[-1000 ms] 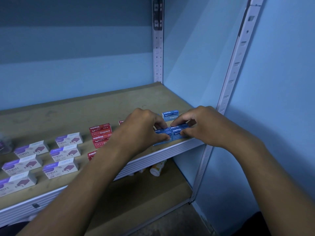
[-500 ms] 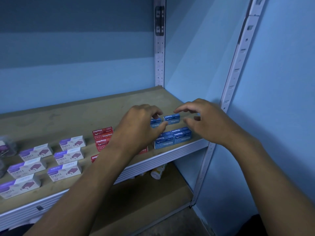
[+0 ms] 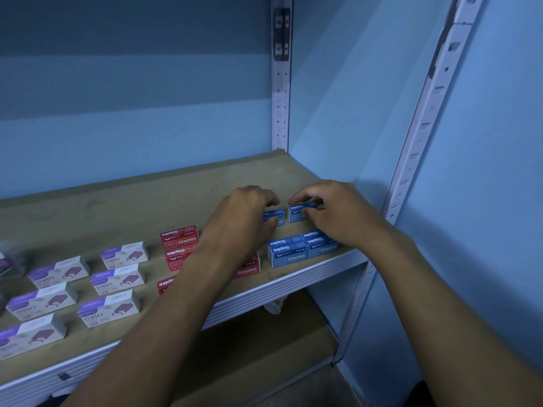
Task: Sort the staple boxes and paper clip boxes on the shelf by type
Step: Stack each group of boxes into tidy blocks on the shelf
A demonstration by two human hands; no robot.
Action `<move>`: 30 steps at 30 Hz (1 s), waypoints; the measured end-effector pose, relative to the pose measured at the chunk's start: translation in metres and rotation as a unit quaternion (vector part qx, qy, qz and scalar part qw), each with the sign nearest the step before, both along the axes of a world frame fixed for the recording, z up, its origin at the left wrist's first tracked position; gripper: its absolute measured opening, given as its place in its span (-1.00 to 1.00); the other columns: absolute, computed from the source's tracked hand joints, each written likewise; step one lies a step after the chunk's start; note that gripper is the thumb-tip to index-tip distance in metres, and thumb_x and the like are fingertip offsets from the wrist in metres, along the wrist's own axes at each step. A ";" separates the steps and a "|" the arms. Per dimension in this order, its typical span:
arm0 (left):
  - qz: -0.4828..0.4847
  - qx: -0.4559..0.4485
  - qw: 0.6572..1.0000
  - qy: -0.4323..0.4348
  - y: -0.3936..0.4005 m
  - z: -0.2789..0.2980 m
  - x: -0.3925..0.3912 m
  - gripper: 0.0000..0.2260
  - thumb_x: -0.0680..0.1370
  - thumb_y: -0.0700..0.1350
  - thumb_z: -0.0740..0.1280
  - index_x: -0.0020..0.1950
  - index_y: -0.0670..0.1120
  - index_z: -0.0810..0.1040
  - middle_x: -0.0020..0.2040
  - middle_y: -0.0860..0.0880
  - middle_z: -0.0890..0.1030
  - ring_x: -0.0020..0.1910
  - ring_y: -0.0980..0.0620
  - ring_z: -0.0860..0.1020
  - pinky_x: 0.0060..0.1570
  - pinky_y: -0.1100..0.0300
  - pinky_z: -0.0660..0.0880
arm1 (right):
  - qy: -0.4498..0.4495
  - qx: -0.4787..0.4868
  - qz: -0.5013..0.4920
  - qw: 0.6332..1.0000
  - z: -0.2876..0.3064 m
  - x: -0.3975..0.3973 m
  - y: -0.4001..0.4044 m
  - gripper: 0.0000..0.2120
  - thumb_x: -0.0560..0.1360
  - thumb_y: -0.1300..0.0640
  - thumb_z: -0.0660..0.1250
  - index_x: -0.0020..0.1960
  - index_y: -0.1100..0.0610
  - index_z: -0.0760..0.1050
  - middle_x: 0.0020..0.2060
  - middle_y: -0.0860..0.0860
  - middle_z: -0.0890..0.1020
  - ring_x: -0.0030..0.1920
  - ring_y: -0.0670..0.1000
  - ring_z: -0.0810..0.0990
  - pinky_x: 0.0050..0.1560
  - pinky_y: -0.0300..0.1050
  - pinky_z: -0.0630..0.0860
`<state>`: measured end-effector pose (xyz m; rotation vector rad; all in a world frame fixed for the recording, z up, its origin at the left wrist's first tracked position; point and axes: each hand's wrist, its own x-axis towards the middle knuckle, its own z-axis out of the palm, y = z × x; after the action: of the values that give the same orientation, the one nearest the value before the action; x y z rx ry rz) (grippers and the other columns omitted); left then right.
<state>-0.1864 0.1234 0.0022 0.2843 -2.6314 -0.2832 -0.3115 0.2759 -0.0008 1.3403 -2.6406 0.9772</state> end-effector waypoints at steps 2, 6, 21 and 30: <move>0.001 0.007 1.000 -0.006 0.000 0.000 -0.002 -0.75 0.51 -0.07 0.41 0.19 0.03 0.63 0.10 0.02 0.66 0.02 0.05 0.60 0.03 0.16 0.54 | -0.002 -0.001 -0.002 1.000 -0.001 -0.001 -0.003 -0.71 0.53 0.24 0.40 0.08 -0.12 0.69 0.08 -0.14 0.67 0.08 -0.11 0.58 0.21 -0.08 0.55; 0.000 0.039 0.999 -0.024 -0.002 0.000 -0.004 -0.79 0.50 -0.16 0.40 0.10 0.06 0.68 0.01 0.02 0.70 -0.03 0.04 0.64 0.02 0.07 0.58 | -0.003 0.002 -0.019 1.000 -0.002 -0.003 -0.008 -0.61 0.48 0.32 0.37 -0.04 -0.20 0.68 -0.02 -0.22 0.68 0.02 -0.15 0.58 0.13 -0.12 0.58; -0.027 0.041 0.999 0.004 0.008 0.006 0.006 -0.80 0.48 -0.11 0.44 0.07 0.11 0.69 -0.03 0.12 0.71 -0.08 0.13 0.63 -0.03 0.18 0.56 | 0.009 0.001 0.002 1.000 0.011 0.012 0.019 -0.69 0.49 0.23 0.44 0.02 -0.19 0.71 -0.10 -0.27 0.68 -0.09 -0.21 0.59 0.00 -0.12 0.62; -0.056 0.053 0.997 -0.001 0.014 0.011 0.022 -0.81 0.49 -0.12 0.46 0.06 0.10 0.70 -0.03 0.14 0.71 -0.10 0.18 0.62 -0.01 0.16 0.58 | 0.026 -0.002 0.006 1.000 0.011 0.020 0.027 -0.73 0.50 0.17 0.46 -0.02 -0.22 0.70 -0.28 -0.42 0.54 -0.18 -0.30 0.57 -0.20 -0.37 0.50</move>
<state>-0.1649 0.1378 0.0132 0.1720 -2.6434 -0.4621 -0.2911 0.3024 0.0098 1.3642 -2.5946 0.9339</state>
